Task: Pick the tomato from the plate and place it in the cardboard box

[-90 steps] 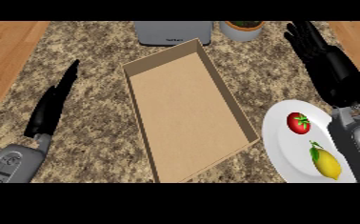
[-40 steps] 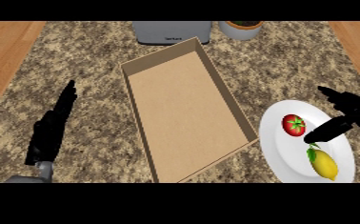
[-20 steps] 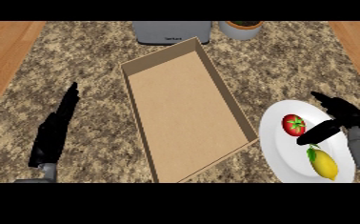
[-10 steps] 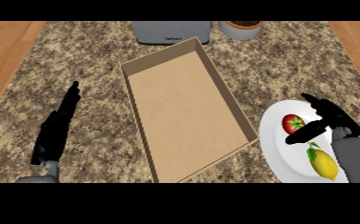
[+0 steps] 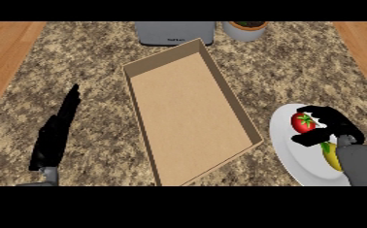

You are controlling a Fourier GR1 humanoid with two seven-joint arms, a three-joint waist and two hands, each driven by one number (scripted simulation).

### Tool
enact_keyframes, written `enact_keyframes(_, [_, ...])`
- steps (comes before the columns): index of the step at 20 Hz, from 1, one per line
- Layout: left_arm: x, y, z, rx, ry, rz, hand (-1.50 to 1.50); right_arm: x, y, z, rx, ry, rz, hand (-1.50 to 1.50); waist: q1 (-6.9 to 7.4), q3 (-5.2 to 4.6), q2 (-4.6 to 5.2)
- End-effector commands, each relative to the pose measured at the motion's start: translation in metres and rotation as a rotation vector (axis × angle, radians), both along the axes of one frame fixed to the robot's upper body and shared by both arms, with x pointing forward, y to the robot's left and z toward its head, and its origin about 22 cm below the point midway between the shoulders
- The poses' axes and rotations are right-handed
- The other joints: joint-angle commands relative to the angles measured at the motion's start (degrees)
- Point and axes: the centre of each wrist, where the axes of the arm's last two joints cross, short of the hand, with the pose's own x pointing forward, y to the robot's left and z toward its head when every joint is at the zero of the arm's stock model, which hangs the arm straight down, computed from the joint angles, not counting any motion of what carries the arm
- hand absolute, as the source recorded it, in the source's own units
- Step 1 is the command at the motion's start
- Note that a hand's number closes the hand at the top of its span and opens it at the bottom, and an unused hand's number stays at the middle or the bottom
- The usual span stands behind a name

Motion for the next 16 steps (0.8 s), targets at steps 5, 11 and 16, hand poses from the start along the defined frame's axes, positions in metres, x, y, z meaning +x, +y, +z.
enact_keyframes(5, [0.009,0.002,0.005,-0.008,-0.012,0.001,0.00,0.007,-0.010,-0.002,-0.213,-0.093,0.027,1.50,0.10,0.36,0.29])
enact_keyframes(11, [0.012,0.010,0.005,-0.007,0.000,-0.002,0.00,-0.010,0.012,0.002,-0.289,-0.216,0.057,1.50,-0.25,0.34,0.17])
enact_keyframes(16, [-0.008,0.014,0.002,0.004,0.010,0.017,0.00,-0.062,0.088,-0.009,-0.476,-0.358,0.314,1.50,-1.30,0.18,-0.61])
